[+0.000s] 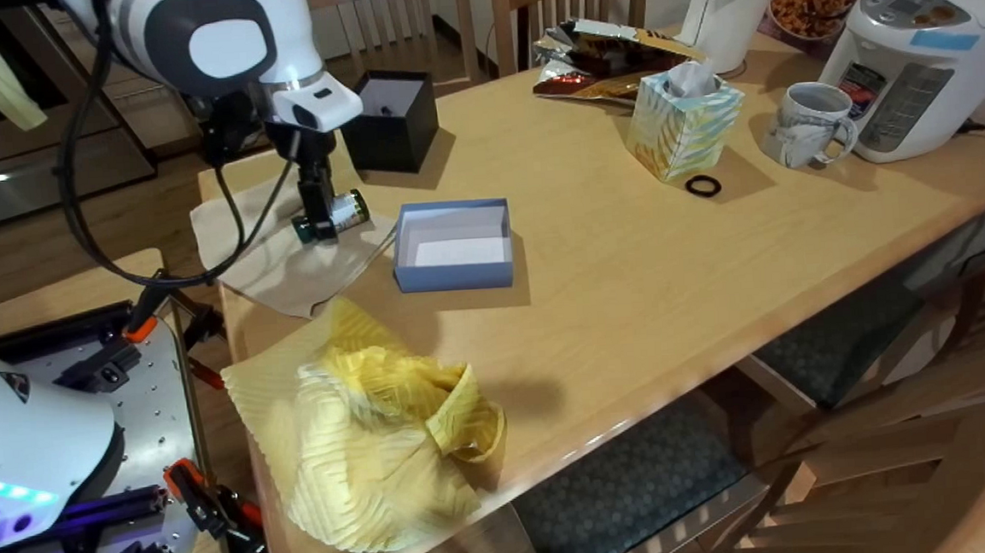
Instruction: Remove the bottle from the black box and put it on the table upright
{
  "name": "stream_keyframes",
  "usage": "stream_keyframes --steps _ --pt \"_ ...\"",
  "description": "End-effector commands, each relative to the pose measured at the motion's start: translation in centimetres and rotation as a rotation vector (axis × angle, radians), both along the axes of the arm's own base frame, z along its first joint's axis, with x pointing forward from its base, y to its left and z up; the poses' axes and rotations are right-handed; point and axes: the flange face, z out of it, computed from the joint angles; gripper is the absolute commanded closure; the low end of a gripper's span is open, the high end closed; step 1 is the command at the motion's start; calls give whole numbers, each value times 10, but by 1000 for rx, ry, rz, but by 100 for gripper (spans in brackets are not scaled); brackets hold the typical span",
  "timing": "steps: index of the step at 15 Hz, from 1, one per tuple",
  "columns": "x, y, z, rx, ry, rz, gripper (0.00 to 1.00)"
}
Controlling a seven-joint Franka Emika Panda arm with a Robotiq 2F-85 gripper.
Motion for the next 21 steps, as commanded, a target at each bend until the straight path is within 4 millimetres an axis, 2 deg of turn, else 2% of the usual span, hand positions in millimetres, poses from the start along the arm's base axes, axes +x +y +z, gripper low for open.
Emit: stream_keyframes --steps 1,8,11,18,20,21 --pt "-34 -15 2 10 -45 -38 0" --pt "-45 -31 -5 9 -71 -1 0" --pt "-41 -32 -4 -102 -25 125 0" --pt "-19 -16 7 -236 47 395 0" --pt "-9 -8 11 -227 -8 397 0" --pt "-4 -3 7 -153 -12 386 0"
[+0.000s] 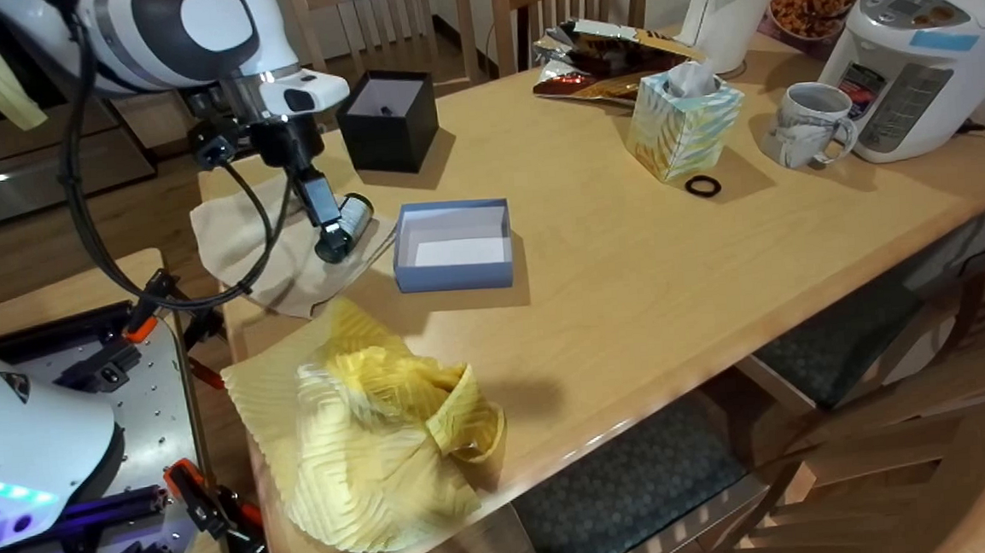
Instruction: Remove the bottle from the black box and put it on the table upright
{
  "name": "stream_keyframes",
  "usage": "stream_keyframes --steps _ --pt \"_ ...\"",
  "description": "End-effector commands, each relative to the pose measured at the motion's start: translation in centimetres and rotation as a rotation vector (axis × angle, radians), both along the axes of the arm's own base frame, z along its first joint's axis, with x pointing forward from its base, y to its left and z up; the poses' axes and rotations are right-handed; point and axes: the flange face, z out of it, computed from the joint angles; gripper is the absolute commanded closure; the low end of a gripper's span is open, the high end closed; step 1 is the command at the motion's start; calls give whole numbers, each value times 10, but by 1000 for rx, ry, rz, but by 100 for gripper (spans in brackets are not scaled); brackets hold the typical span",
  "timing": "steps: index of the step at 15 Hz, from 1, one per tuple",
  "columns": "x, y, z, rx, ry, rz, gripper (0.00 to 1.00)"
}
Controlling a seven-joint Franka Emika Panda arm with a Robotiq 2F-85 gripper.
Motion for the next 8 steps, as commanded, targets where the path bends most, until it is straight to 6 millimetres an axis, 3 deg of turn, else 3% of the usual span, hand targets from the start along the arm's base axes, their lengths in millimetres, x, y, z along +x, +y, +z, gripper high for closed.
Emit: stream_keyframes --steps 1,5,6,8 --pt "17 10 -5 103 -9 -2 0" --pt "28 9 -29 282 47 -139 0" --pt "30 9 -33 307 57 -105 0" --pt "25 8 -27 277 54 -103 0"
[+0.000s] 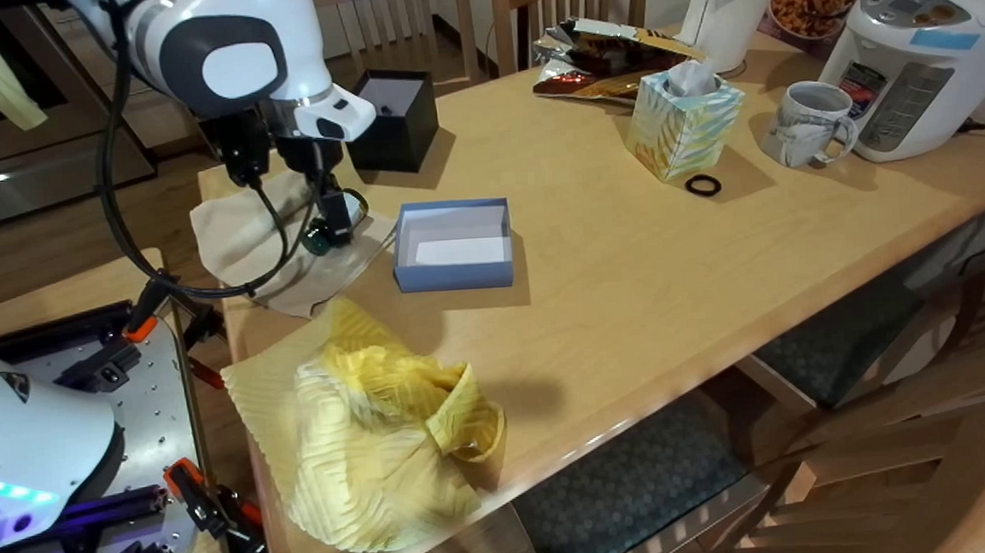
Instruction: Remove the bottle from the black box and put it on the table upright
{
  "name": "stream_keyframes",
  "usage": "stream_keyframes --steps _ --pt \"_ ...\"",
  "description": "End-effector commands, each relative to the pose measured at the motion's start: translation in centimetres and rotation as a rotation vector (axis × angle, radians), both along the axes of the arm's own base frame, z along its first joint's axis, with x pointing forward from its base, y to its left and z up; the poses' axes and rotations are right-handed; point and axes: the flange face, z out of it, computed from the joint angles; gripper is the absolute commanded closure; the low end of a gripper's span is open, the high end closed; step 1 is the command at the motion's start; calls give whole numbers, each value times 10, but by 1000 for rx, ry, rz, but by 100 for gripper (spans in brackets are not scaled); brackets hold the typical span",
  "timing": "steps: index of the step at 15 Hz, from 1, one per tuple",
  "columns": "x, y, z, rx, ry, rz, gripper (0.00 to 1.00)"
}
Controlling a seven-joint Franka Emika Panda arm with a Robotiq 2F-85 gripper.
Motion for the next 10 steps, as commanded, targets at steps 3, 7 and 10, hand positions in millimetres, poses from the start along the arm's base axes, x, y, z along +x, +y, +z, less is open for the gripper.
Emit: stream_keyframes --steps 3,7,10 --pt "6 -1 -8 23 10 26 0" --pt "6 2 -5 6 41 130 0" --pt "6 3 -4 4 70 234 0"
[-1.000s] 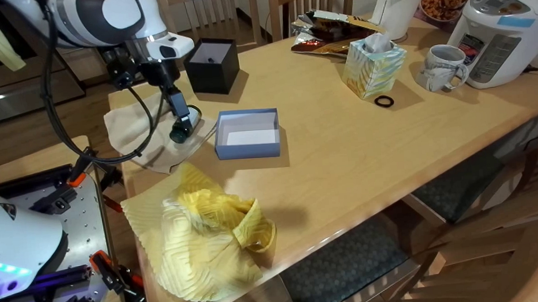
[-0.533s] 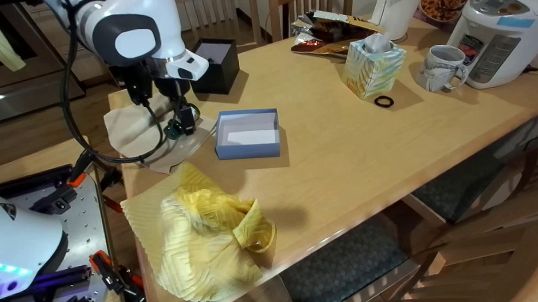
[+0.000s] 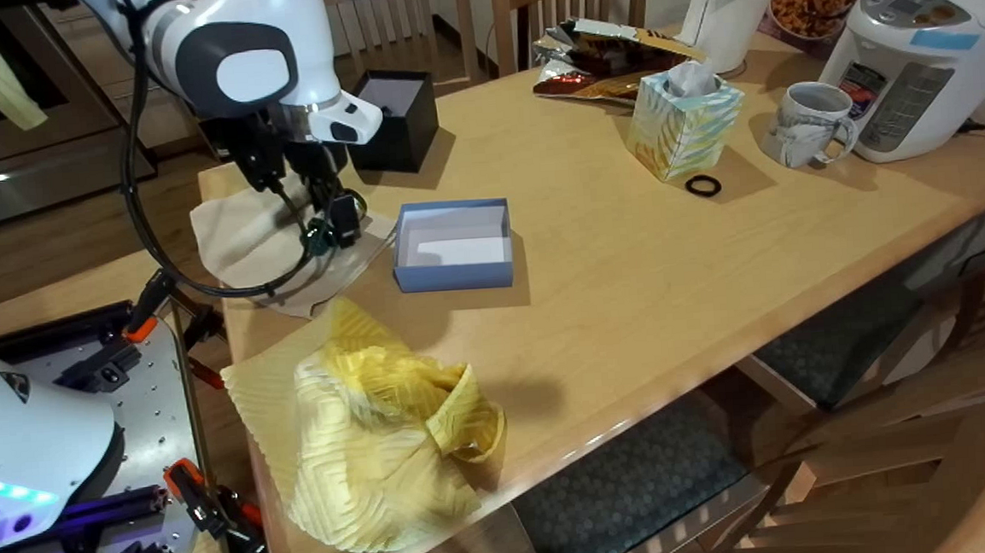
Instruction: Remove the bottle from the black box and put it on the table upright
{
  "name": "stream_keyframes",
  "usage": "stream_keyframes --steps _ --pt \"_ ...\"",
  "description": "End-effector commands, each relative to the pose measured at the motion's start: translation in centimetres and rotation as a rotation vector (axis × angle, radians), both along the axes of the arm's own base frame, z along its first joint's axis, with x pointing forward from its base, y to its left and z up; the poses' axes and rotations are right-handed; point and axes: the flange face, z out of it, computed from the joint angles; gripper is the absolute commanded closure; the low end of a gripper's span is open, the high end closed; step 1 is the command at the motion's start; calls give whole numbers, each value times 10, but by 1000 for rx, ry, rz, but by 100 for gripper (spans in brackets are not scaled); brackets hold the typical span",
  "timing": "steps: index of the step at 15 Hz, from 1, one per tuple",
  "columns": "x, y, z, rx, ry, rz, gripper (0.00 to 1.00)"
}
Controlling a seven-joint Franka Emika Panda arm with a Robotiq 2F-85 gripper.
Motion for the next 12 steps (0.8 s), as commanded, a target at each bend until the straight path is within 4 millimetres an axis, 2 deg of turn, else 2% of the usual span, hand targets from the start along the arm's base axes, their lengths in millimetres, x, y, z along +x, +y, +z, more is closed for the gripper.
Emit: stream_keyframes --steps 1,12 --pt "2 1 6 -8 33 141 0" --pt "3 -2 3 -51 55 509 0"
